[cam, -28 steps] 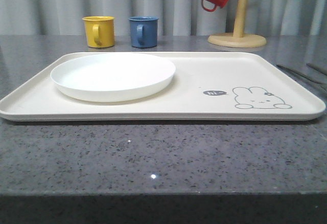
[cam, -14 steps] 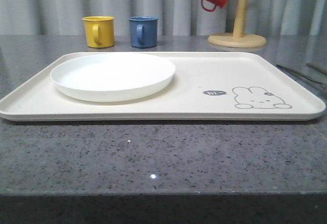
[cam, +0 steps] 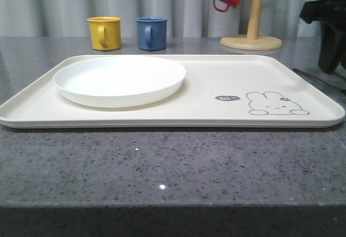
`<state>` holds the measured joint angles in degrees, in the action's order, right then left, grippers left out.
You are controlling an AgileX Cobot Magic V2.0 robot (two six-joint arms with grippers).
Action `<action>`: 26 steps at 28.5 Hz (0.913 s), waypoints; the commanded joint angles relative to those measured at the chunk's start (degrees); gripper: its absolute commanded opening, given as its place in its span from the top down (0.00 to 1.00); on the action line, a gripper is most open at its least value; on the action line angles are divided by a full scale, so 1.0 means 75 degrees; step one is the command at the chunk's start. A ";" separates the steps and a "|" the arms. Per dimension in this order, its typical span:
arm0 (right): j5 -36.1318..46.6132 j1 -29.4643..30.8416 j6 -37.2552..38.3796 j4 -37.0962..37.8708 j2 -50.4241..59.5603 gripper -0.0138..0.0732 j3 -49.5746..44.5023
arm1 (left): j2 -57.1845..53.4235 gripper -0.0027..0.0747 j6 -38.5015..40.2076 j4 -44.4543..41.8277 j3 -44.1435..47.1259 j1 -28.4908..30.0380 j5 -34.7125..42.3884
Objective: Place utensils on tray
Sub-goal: 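Lower the right gripper and grasp the silver fork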
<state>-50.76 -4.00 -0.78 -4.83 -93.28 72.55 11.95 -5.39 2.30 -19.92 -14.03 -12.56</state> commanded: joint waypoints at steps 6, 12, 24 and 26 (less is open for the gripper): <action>0.0390 -0.0008 -0.0067 -0.0240 -0.0236 0.44 0.0350 | 0.0067 0.99 0.0076 0.0065 -0.0200 -0.0004 0.0651; 0.0411 -0.0008 -0.0067 -0.0240 -0.0289 0.57 0.0350 | 0.0067 0.99 0.0076 0.0065 -0.0200 -0.0004 0.0651; 0.0279 -0.0008 -0.0067 -0.0240 -0.0265 0.86 0.0350 | 0.0067 0.99 0.0076 0.0065 -0.0200 -0.0004 0.0651; 0.0247 -0.0008 -0.0060 -0.0240 -0.0215 0.86 0.0357 | 0.0067 0.99 0.0076 0.0065 -0.0200 -0.0004 0.0651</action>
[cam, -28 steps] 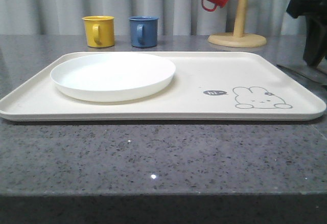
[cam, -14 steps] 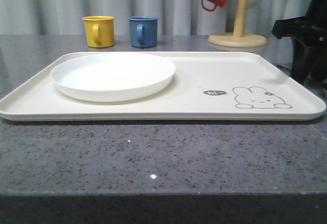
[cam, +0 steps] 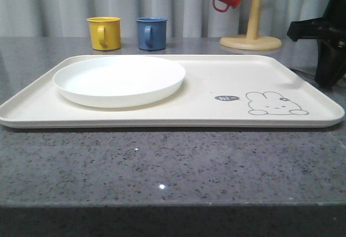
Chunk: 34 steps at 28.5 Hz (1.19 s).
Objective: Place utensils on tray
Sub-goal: 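Lower the right gripper and grasp the silver fork, then carry the fork onto the tray beside the plate and release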
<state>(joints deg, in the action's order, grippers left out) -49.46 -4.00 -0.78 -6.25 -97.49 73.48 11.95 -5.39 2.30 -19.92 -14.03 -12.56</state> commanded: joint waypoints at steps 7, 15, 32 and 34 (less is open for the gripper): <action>-0.0916 -0.0029 0.1000 0.0202 0.1015 0.86 0.0776 | 0.0067 0.99 0.0076 0.0065 -0.0200 -0.0004 0.0651; -0.1452 -0.1034 0.1448 0.0240 0.1170 0.86 0.1607 | 0.0067 0.99 0.0076 0.0065 -0.0200 -0.0004 0.0651; -0.0742 -0.3041 0.3740 0.0386 -0.0276 0.86 0.2356 | 0.0067 0.99 0.0076 0.0065 -0.0200 -0.0004 0.0651; -0.0701 -0.3041 0.4004 0.0419 -0.0409 0.86 0.2356 | 0.0067 0.99 0.0076 0.0065 -0.0200 -0.0004 0.0651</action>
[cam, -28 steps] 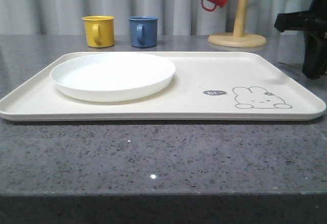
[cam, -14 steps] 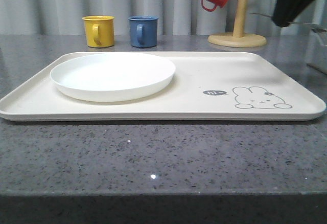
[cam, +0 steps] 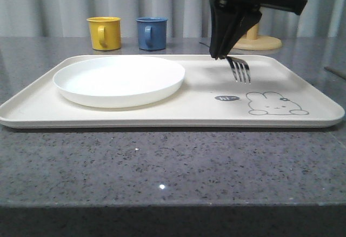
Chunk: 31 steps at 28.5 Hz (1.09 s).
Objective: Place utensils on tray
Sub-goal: 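Carry the fork onto the tray beside the plate and release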
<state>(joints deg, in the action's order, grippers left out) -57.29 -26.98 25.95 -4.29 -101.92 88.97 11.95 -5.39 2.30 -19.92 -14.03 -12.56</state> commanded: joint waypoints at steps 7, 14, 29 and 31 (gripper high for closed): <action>0.0548 0.0023 0.0615 0.0165 -0.0113 0.86 0.0291 | 0.0067 0.99 0.0076 0.0065 -0.0200 -0.0004 0.0651; 0.0515 0.0014 0.0622 0.0106 -0.0293 0.76 0.0291 | 0.0067 0.99 0.0076 0.0065 -0.0200 -0.0004 0.0651; 0.0506 0.0053 0.0627 0.0035 0.0147 0.46 0.0309 | 0.0067 0.99 0.0076 0.0065 -0.0200 -0.0004 0.0651; 0.0435 0.0148 0.0501 0.0124 0.0379 0.46 0.0323 | 0.0067 0.99 0.0076 0.0065 -0.0200 -0.0004 0.0651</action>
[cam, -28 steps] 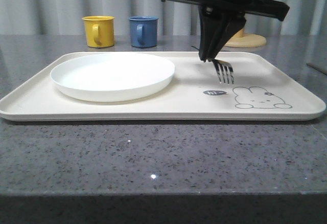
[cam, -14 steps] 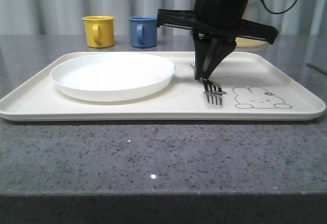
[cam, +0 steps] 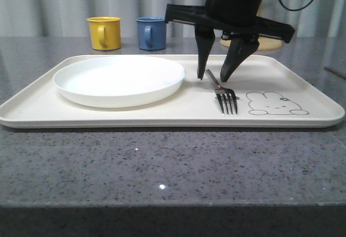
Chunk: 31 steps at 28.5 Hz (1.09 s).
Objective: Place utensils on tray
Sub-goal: 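Carry the fork onto the tray beside the plate and release, then raise the right gripper and move it toward the chopsticks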
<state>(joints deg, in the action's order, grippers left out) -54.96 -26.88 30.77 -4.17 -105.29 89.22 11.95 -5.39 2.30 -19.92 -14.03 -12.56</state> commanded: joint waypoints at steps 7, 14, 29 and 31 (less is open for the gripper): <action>-0.0476 0.1007 -0.1082 0.0125 0.1596 0.46 0.0299 | 0.0067 0.99 0.0076 0.0065 -0.0200 -0.0004 0.0651; -0.1213 0.2548 -0.2390 0.0198 0.2194 0.46 0.0166 | 0.0067 0.99 0.0076 0.0065 -0.0200 -0.0004 0.0651; -0.0230 0.3804 -0.3496 0.0323 0.1917 0.46 -0.1812 | 0.0067 0.99 0.0076 0.0065 -0.0200 -0.0004 0.0651; -0.0184 0.3828 -0.3496 0.0365 0.1813 0.46 -0.1831 | 0.0067 0.99 0.0076 0.0065 -0.0200 -0.0004 0.0651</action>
<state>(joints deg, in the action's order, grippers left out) -59.03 1.24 5.36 -2.08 -93.12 74.54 11.95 -5.39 2.30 -19.92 -14.03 -12.56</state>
